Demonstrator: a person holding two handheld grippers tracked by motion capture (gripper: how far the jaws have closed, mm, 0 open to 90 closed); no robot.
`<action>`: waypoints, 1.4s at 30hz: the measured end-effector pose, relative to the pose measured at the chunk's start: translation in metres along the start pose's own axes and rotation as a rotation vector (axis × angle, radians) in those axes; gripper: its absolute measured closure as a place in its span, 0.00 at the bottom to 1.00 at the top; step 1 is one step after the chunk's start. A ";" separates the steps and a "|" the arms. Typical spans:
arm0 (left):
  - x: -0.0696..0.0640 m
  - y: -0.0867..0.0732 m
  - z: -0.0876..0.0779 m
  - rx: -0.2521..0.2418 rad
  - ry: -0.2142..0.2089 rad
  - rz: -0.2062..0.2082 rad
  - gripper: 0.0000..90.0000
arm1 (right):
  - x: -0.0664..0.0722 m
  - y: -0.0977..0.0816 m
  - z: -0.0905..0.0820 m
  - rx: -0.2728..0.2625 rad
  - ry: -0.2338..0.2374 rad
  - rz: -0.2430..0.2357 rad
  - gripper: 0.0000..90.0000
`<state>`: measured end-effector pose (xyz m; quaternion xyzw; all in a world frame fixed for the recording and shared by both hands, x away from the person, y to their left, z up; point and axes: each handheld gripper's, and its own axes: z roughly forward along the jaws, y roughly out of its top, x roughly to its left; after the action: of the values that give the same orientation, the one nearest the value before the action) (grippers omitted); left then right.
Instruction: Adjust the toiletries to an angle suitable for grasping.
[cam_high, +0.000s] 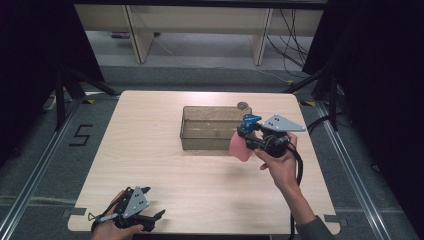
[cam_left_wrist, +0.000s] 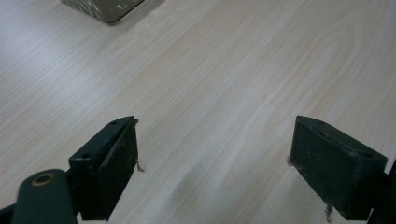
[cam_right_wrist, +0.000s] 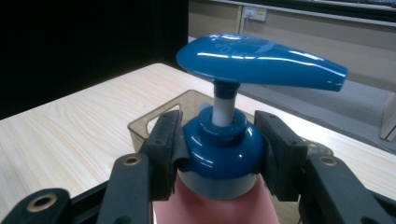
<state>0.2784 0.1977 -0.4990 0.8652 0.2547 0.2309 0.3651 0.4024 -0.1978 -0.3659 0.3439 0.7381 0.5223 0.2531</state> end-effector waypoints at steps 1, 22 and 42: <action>0.000 0.000 0.000 -0.001 -0.006 -0.002 0.16 | -0.003 0.003 0.002 -0.010 0.000 -0.001 0.59; -0.001 0.000 0.001 -0.007 -0.007 -0.015 0.16 | -0.020 0.028 0.029 -0.016 -0.032 0.019 0.60; -0.001 0.001 0.000 -0.007 -0.001 -0.013 0.17 | -0.040 0.029 0.064 -0.019 -0.098 0.079 0.60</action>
<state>0.2782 0.1967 -0.4990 0.8624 0.2594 0.2289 0.3696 0.4818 -0.1845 -0.3591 0.3956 0.7055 0.5216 0.2715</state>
